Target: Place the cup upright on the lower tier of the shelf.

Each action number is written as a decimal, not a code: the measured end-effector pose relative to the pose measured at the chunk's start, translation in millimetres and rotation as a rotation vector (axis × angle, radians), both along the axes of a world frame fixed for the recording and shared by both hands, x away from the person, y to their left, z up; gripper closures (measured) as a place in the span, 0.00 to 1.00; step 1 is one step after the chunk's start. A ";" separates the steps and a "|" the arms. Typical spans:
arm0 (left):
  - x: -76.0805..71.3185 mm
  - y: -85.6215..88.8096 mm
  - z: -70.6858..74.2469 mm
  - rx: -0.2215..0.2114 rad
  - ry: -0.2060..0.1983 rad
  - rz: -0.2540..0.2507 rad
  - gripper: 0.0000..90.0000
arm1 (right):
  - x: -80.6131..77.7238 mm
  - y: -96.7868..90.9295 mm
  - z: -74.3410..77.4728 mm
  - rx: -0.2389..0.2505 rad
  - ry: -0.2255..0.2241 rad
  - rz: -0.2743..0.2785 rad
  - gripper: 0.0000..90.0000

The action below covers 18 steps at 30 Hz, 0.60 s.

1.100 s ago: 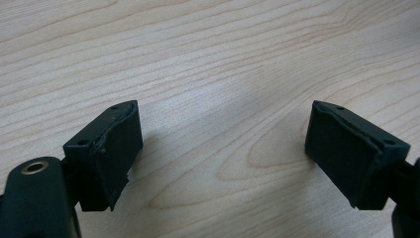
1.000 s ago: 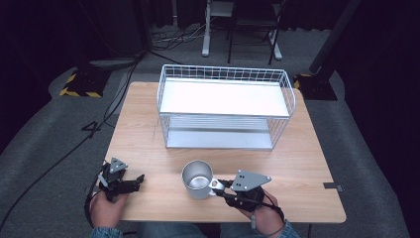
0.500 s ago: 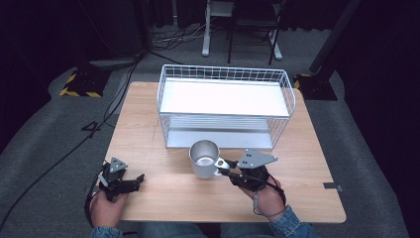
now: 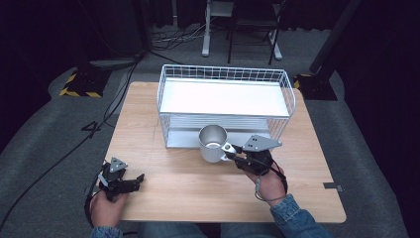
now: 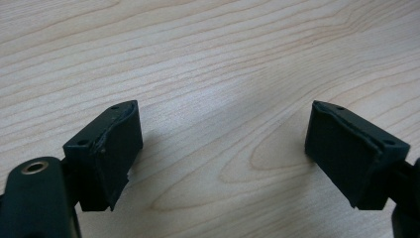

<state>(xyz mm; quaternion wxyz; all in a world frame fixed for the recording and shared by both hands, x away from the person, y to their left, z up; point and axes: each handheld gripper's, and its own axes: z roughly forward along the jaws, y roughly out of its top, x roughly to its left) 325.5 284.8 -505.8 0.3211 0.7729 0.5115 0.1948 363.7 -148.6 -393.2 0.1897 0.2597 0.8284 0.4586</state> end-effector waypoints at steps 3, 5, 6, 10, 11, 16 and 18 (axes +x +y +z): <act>0.1 0.0 0.0 -0.001 0.001 0.000 0.17 | 7.6 -3.3 0.7 0.005 -0.005 -0.024 0.80; 0.1 0.0 0.1 0.000 0.001 0.000 0.17 | 12.1 -5.5 0.9 0.005 -0.010 -0.040 0.80; 0.2 0.0 0.0 -0.001 0.001 0.001 0.17 | 14.9 -6.8 0.8 0.008 -0.009 -0.053 0.80; 0.2 -0.1 0.0 -0.001 0.000 0.002 0.17 | 23.9 -11.1 -0.9 0.013 -0.008 -0.084 0.79; 0.2 -0.1 0.0 -0.001 0.000 0.002 0.17 | 30.2 -13.3 -2.7 0.015 -0.003 -0.104 0.80; 0.4 0.0 0.0 -0.001 0.000 0.002 0.17 | 41.1 -17.5 -6.3 0.021 0.003 -0.139 0.80; 0.5 -0.1 -0.1 0.000 -0.001 0.004 0.17 | 49.3 -20.6 -9.1 0.020 0.000 -0.164 0.79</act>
